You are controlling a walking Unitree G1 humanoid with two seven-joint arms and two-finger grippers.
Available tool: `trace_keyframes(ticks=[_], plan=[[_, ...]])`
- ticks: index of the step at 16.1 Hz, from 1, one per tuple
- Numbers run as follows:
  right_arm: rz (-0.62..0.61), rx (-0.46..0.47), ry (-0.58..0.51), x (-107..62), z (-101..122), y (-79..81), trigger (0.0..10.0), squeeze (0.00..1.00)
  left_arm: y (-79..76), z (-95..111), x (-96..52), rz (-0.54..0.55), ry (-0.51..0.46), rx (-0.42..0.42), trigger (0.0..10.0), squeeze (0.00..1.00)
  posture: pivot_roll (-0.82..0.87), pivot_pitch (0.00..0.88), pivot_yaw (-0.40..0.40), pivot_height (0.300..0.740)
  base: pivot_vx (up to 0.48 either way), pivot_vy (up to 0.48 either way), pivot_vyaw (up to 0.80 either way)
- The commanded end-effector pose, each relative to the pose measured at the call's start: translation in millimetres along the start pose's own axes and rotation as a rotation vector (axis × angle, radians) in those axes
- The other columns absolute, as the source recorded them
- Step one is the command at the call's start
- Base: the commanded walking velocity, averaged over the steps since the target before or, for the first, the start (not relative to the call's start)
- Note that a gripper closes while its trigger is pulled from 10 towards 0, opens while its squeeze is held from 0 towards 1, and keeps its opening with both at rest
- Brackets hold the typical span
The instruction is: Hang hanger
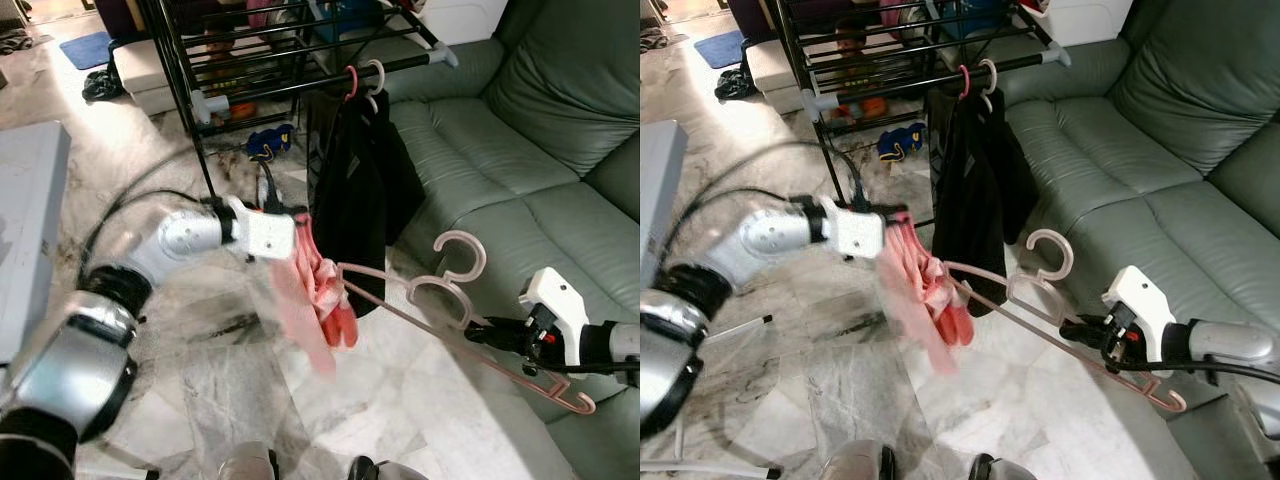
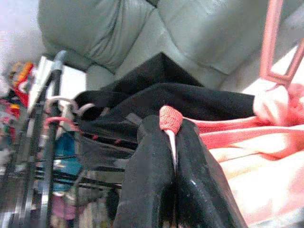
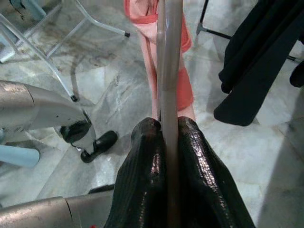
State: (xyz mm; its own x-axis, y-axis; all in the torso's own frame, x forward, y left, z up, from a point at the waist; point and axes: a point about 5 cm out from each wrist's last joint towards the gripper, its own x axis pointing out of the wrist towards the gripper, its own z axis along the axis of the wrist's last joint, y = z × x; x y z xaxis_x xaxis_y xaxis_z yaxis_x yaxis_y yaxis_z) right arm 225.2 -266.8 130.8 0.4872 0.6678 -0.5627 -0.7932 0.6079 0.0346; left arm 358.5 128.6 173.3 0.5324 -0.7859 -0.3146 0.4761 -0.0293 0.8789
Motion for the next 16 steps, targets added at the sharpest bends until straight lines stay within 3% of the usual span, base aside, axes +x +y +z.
trace_keyframes(ticks=[1, 4, 5, 6, 9, 13, 15, 16], plan=[[0.03, -0.03, -0.008, -4.1, 5.7, 2.6, 10.0, 0.0, 7.0, 2.1, -0.6, 0.011, -0.011, 0.029, 10.0, 0.0, -0.02, 0.033, 0.022, 0.74, 0.0, 0.0, 0.0], [0.05, -0.079, 0.222, -16.2, -24.2, 1.5, 10.0, 0.0, 8.1, -6.1, -2.5, 0.033, 0.052, 0.044, 10.0, 0.0, -0.02, 0.032, 0.019, 0.74, 0.0, 0.0, 0.0], [0.062, -0.108, 0.37, -22.1, -46.3, 3.7, 10.0, 0.0, 16.1, -11.2, -4.4, 0.095, 0.095, 0.042, 10.0, 0.0, -0.03, 0.032, 0.015, 0.74, 0.0, 0.0, 0.0], [0.1, -0.112, 0.417, -21.6, -56.1, 10.2, 10.0, 0.0, 24.6, -12.0, -5.1, 0.162, 0.113, 0.047, 10.0, 0.0, -0.03, 0.032, 0.01, 0.74, 0.0, 0.0, 0.0], [0.189, -0.073, 0.382, -2.2, -65.7, 29.2, 10.0, 0.0, 41.3, -5.0, -2.2, 0.305, 0.08, 0.03, 10.0, 0.0, -0.03, 0.031, 0.005, 0.74, 0.0, 0.0, 0.0], [0.346, -0.064, 0.288, 14.3, -56.8, 55.8, 10.0, 0.0, 31.2, -0.1, 6.3, 0.307, 0.045, 0.028, 10.0, 0.0, -0.03, 0.031, 0.0, 0.74, 0.0, 0.0, 0.0], [0.301, -0.051, 0.151, 23.6, -38.1, 52.7, 10.0, 0.0, 24.7, 2.0, 10.8, 0.303, 0.031, 0.013, 10.0, 0.0, -0.04, 0.031, -0.001, 0.74, 0.0, 0.0, 0.0], [0.167, -0.064, 0.121, 29.1, -34.0, 36.0, 10.0, 0.0, 22.6, 4.0, 13.5, 0.3, 0.021, 0.012, 10.0, 0.0, -0.04, 0.032, -0.003, 0.74, 0.0, 0.0, 0.0]])
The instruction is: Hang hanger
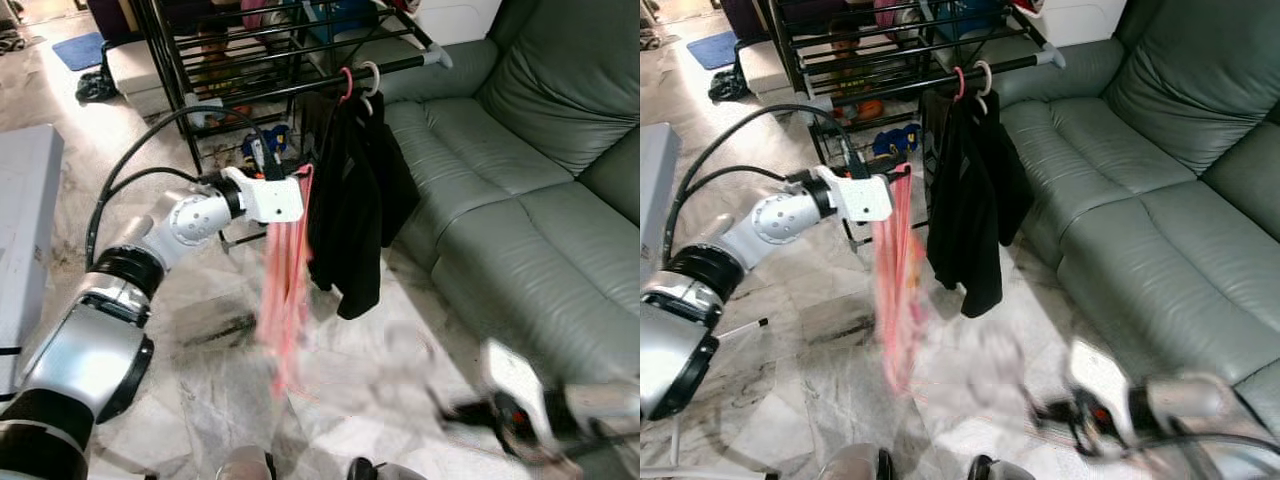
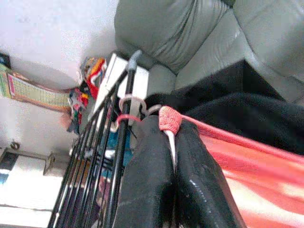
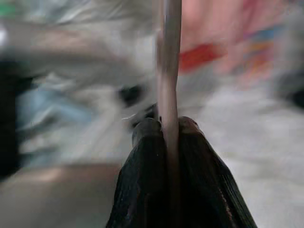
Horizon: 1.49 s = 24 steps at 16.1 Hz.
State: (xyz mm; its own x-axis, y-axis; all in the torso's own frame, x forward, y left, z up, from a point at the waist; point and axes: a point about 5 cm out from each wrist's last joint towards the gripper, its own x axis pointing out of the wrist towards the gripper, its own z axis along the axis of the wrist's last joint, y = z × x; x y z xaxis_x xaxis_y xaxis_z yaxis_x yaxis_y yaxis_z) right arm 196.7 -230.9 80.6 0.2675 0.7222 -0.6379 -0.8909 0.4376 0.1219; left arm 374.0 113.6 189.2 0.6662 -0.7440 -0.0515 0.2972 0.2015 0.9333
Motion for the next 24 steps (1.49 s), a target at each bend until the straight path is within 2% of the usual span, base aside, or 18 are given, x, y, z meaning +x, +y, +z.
trace_keyframes(ticks=[1, 2, 3, 5, 6, 8, 9, 10, 11, 13, 15, 16, 17, 18, 19, 21, 24], plan=[[-0.135, -0.058, 0.106, -14.4, -9.0, -18.0, 10.0, 0.0, -1.5, 2.4, 1.4, 0.003, -0.016, 0.006, 10.0, 0.0, -0.04, 0.033, -0.004, 0.74, 0.0, 0.0, 0.0], [-0.076, -0.151, 0.331, -27.7, -33.7, -12.9, 10.0, 0.0, -3.9, 2.5, 2.6, -0.001, -0.009, 0.009, 10.0, 0.0, -0.04, 0.033, -0.01, 0.74, 0.0, 0.0, 0.0], [-0.067, -0.156, 0.359, -30.6, -36.9, -12.1, 10.0, 0.0, -4.2, 2.3, 2.8, -0.001, -0.008, 0.009, 10.0, 0.0, -0.04, 0.033, -0.01, 0.74, 0.0, 0.0, 0.0], [-0.131, -0.162, 0.378, -40.2, -37.6, -21.8, 10.0, 0.0, -2.9, -0.9, 1.8, 0.015, 0.017, 0.011, 10.0, 0.0, -0.04, 0.032, -0.011, 0.74, 0.0, 0.0, 0.0], [-0.184, -0.134, 0.346, -49.3, -29.5, -32.8, 10.0, 0.0, -1.4, -5.5, 0.0, 0.03, 0.05, 0.013, 10.0, 0.0, -0.04, 0.032, -0.011, 0.74, 0.0, 0.0, 0.0], [-0.128, -0.096, 0.332, -56.4, -26.3, -29.9, 10.0, 0.0, -1.7, -7.0, -0.7, 0.029, 0.06, 0.017, 10.0, 0.0, -0.04, 0.032, -0.011, 0.74, 0.0, 0.0, 0.0], [-0.129, -0.146, 0.434, -66.7, -36.1, -32.4, 10.0, 0.0, -0.5, -7.7, -0.4, 0.039, 0.069, 0.023, 10.0, 0.0, -0.04, 0.032, -0.011, 0.74, 0.0, 0.0, 0.0], [-0.164, -0.172, 0.456, -69.1, -37.6, -37.0, 10.0, 0.0, -0.1, -8.0, -0.2, 0.042, 0.073, 0.023, 10.0, 0.0, -0.04, 0.032, -0.011, 0.74, 0.0, 0.0, 0.0], [-0.301, -0.239, 0.429, -71.4, -30.9, -52.7, 10.0, 0.0, -0.1, -8.0, 0.4, 0.047, 0.077, 0.017, 10.0, 0.0, -0.05, 0.035, -0.011, 0.74, 0.0, 0.0, 0.0], [-0.461, -0.268, 0.217, -67.4, -1.6, -69.0, 10.0, 0.0, -5.9, -8.2, 0.8, 0.028, 0.081, 0.015, 10.0, 0.0, -0.05, 0.036, -0.008, 0.74, 0.0, 0.0, 0.0], [-0.556, -0.28, 0.02, -65.8, 23.6, -76.8, 10.0, 0.0, -9.1, -8.5, 1.1, 0.032, 0.087, 0.011, 10.0, 0.0, -0.05, 0.036, -0.008, 0.74, 0.0, 0.0, 0.0], [-0.522, -0.229, -0.003, -63.2, 21.4, -74.1, 10.0, 0.0, -8.0, -8.3, 1.6, 0.047, 0.088, 0.007, 10.0, 0.0, -0.05, 0.035, -0.007, 0.74, 0.0, 0.0, 0.0], [-0.429, -0.185, 0.053, -60.2, 10.2, -65.0, 10.0, 0.0, -5.9, -8.3, 2.2, 0.065, 0.093, 0.011, 10.0, 0.0, -0.05, 0.035, -0.007, 0.74, 0.0, 0.0, 0.0], [-0.304, -0.174, 0.173, -58.2, -9.1, -51.1, 10.0, 0.0, -2.1, -9.1, 2.4, 0.093, 0.104, 0.018, 10.0, 0.0, -0.05, 0.034, -0.009, 0.74, 0.0, 0.0, 0.0], [-0.205, -0.124, 0.268, -58.3, -26.9, -38.3, 10.0, 0.0, 4.3, -10.5, 2.0, 0.137, 0.118, 0.017, 10.0, 0.0, -0.05, 0.034, -0.009, 0.74, 0.0, 0.0, 0.0], [-0.156, -0.075, 0.286, -57.1, -35.2, -30.7, 10.0, 0.0, 8.3, -12.3, 1.2, 0.151, 0.131, 0.014, 10.0, 0.0, -0.05, 0.034, -0.009, 0.74, 0.0, 0.0, 0.0], [-0.118, -0.05, 0.338, -57.0, -44.2, -25.0, 10.0, 0.0, 8.8, -11.3, 1.9, 0.161, 0.125, 0.018, 10.0, 0.0, -0.05, 0.034, -0.009, 0.74, 0.0, 0.0, 0.0]])
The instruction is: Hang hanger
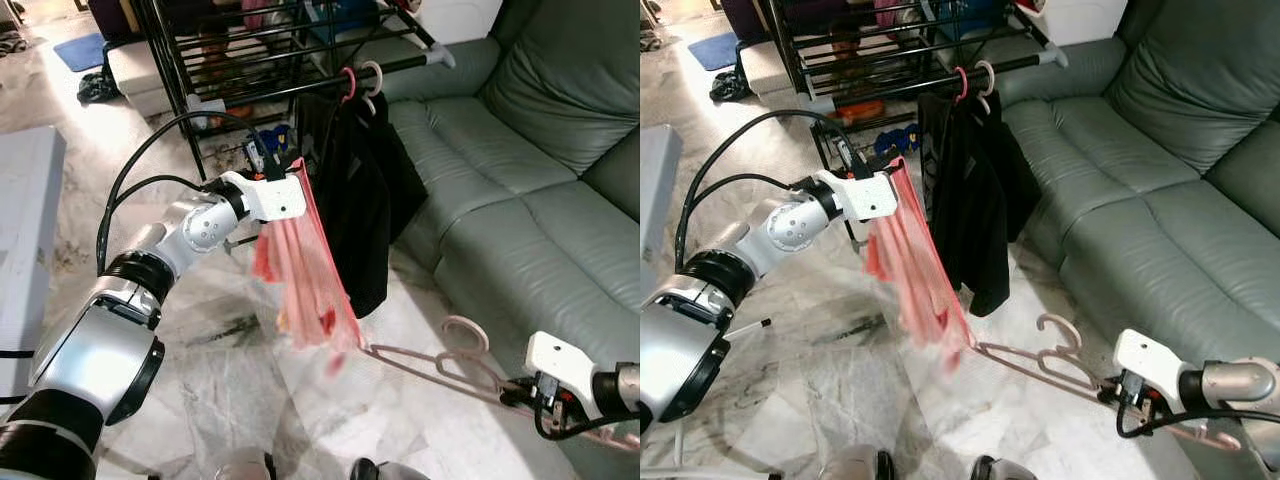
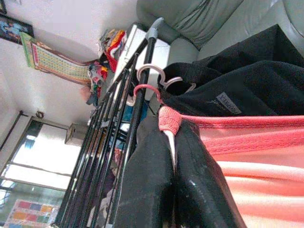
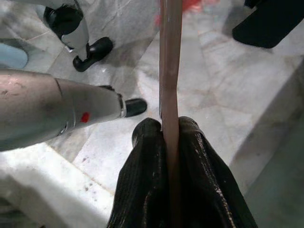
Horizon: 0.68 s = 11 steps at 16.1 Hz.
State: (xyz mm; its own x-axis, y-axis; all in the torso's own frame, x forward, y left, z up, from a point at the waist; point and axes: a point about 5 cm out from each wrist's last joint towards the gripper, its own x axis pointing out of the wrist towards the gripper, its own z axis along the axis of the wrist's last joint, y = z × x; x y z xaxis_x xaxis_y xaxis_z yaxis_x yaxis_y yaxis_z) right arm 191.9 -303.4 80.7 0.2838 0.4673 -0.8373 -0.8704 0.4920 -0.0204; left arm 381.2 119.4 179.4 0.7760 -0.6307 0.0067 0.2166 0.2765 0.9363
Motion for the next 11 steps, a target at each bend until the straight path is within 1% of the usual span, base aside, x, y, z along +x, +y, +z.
trace_keyframes(ticks=[1, 2, 3, 4, 5, 6, 7, 8, 9, 10, 11], plan=[[0.034, -0.006, 0.054, -2.4, -5.5, 3.1, 10.0, 0.0, 14.7, 1.3, 2.5, 0.054, -0.004, 0.014, 10.0, 0.0, -0.05, 0.034, -0.009, 0.74, 0.0, 0.0, 0.0], [-0.004, -0.028, 0.1, 4.0, -14.2, 1.9, 10.0, 0.0, 17.6, 4.5, 4.0, 0.076, -0.022, 0.005, 10.0, 0.0, -0.05, 0.034, -0.009, 0.74, 0.0, 0.0, 0.0], [-0.033, -0.038, 0.088, 14.6, -14.9, 2.5, 10.0, 0.0, 18.3, 10.0, 5.6, 0.089, -0.058, -0.013, 10.0, 0.0, -0.05, 0.033, -0.01, 0.74, 0.0, 0.0, 0.0], [-0.124, -0.064, -0.018, 25.0, -0.6, -3.2, 10.0, 0.0, 14.7, 13.4, 6.6, 0.077, -0.075, -0.016, 10.0, 0.0, -0.05, 0.034, -0.009, 0.74, 0.0, 0.0, 0.0], [-0.268, -0.076, -0.097, 27.1, 13.2, -17.2, 10.0, 0.0, 11.0, 12.5, 6.1, 0.065, -0.066, -0.031, 10.0, 0.0, -0.05, 0.034, -0.008, 0.74, 0.0, 0.0, 0.0], [-0.39, -0.085, -0.173, 26.2, 26.6, -29.0, 10.0, 0.0, 7.6, 10.7, 5.0, 0.058, -0.054, -0.053, 10.0, 0.0, -0.05, 0.034, -0.008, 0.74, 0.0, 0.0, 0.0], [-0.529, -0.073, -0.321, 20.5, 49.9, -40.4, 10.0, 0.0, 2.4, 5.5, 1.4, 0.064, -0.021, -0.087, 10.0, 0.0, -0.05, 0.036, -0.002, 0.74, 0.0, 0.0, 0.0], [-0.6, -0.06, -0.435, 15.1, 66.4, -45.1, 10.0, 0.0, -1.8, 0.4, -1.9, 0.071, 0.012, -0.121, 10.0, 0.0, -0.05, 0.036, -0.002, 0.74, 0.0, 0.0, 0.0], [-0.684, -0.039, -0.559, 7.5, 84.6, -48.6, 10.0, 0.0, -6.2, -7.7, -7.6, 0.104, 0.065, -0.189, 10.0, 0.0, -0.05, 0.037, -0.001, 0.74, 0.0, 0.0, 0.0], [-0.751, -0.029, -0.619, 3.4, 94.1, -50.8, 10.0, 0.0, -8.7, -12.8, -11.3, 0.143, 0.104, -0.261, 10.0, 0.0, -0.05, 0.037, -0.002, 0.74, 0.0, 0.0, 0.0], [-0.772, -0.007, -0.686, 1.0, 104.0, -49.9, 10.0, 0.0, -12.2, -18.6, -15.6, 0.189, 0.154, -0.326, 10.0, 0.0, -0.05, 0.037, -0.001, 0.74, 0.0, 0.0, 0.0]])
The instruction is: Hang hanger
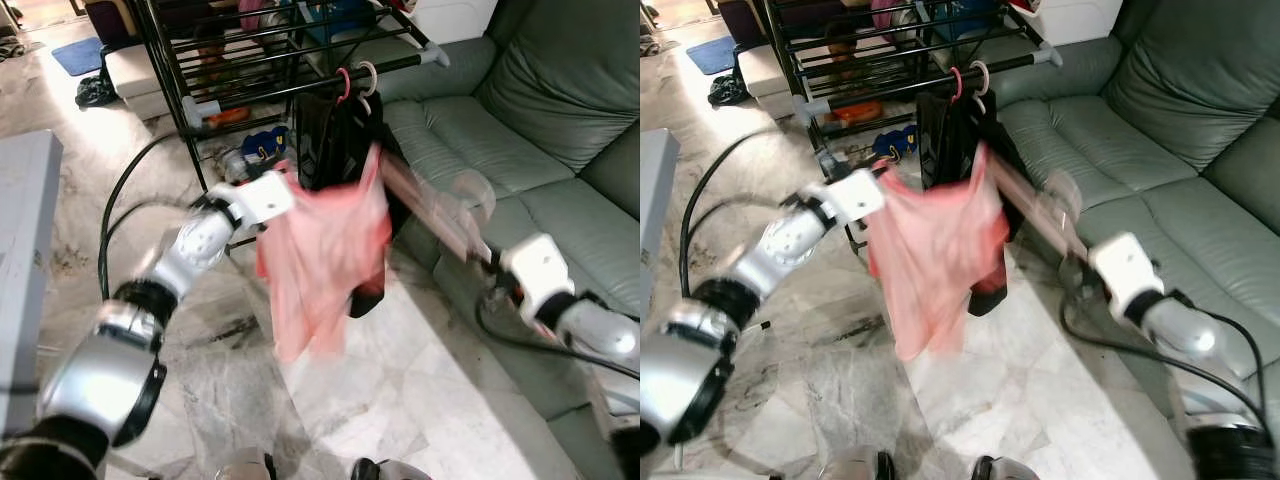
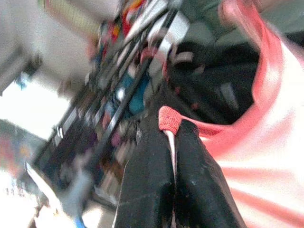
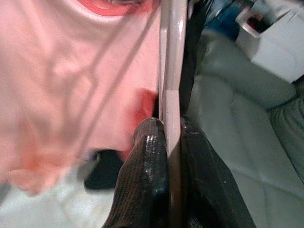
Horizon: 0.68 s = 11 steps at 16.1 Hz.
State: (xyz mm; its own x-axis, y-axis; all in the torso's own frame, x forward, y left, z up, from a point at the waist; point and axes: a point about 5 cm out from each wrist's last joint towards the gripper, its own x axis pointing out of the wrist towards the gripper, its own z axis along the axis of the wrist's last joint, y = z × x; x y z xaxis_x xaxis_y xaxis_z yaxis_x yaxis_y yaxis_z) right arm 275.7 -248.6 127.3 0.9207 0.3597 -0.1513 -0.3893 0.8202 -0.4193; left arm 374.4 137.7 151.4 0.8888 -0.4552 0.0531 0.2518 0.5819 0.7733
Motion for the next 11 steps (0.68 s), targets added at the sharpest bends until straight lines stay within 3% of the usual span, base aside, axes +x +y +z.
trace_keyframes(ticks=[1, 2, 3, 4, 5, 6, 8, 10, 11], plan=[[-0.082, 0.048, -0.104, 4.4, 19.7, -6.8, 10.0, 0.0, 3.3, -6.4, -1.7, 0.106, 0.078, -0.176, 10.0, 0.0, -0.05, 0.038, 0.001, 0.74, 0.0, 0.0, 0.0], [-0.108, 0.079, -0.141, 8.0, 25.8, -6.2, 10.0, 0.0, -5.7, -11.5, -5.5, 0.141, 0.129, -0.311, 10.0, 0.0, -0.04, 0.038, 0.001, 0.74, 0.0, 0.0, 0.0], [-0.091, 0.12, -0.153, 11.4, 27.9, -2.5, 10.0, 0.0, -16.9, -12.7, -9.6, 0.154, 0.162, -0.368, 10.0, 0.0, -0.04, 0.038, 0.0, 0.74, 0.0, 0.0, 0.0], [-0.084, 0.111, -0.153, 13.1, 28.5, -1.3, 10.0, 0.0, -25.4, -10.2, -12.5, 0.176, 0.172, -0.407, 10.0, 0.0, -0.04, 0.038, 0.0, 0.74, 0.0, 0.0, 0.0], [-0.088, 0.073, -0.14, 14.2, 27.1, -2.7, 10.0, 0.0, -42.2, 0.9, -15.6, 0.188, 0.163, -0.511, 10.0, 0.0, -0.03, 0.038, -0.004, 0.74, 0.0, 0.0, 0.0], [-0.092, 0.065, -0.135, 14.3, 27.3, -2.9, 10.0, 0.0, -52.1, 9.4, -17.6, 0.16, 0.149, -0.532, 10.0, 0.0, -0.03, 0.036, -0.004, 0.74, 0.0, 0.0, 0.0], [-0.094, 0.064, -0.128, 15.5, 29.2, -3.4, 10.0, 0.0, -56.2, 21.8, -18.4, 0.116, 0.121, -0.545, 10.0, 0.0, -0.04, 0.037, -0.001, 0.74, 0.0, 0.0, 0.0], [0.045, 0.12, -0.093, 12.4, 24.8, 8.3, 10.0, 0.0, -48.0, 42.9, -13.1, 0.006, -0.023, -0.431, 10.0, 0.0, -0.03, 0.037, -0.001, 0.74, 0.0, 0.0, 0.0], [0.168, 0.104, -0.059, 6.7, 19.9, 19.5, 10.0, 0.0, -41.4, 47.3, -11.4, -0.033, -0.056, -0.37, 10.0, 0.0, -0.03, 0.037, -0.001, 0.74, 0.0, 0.0, 0.0]])
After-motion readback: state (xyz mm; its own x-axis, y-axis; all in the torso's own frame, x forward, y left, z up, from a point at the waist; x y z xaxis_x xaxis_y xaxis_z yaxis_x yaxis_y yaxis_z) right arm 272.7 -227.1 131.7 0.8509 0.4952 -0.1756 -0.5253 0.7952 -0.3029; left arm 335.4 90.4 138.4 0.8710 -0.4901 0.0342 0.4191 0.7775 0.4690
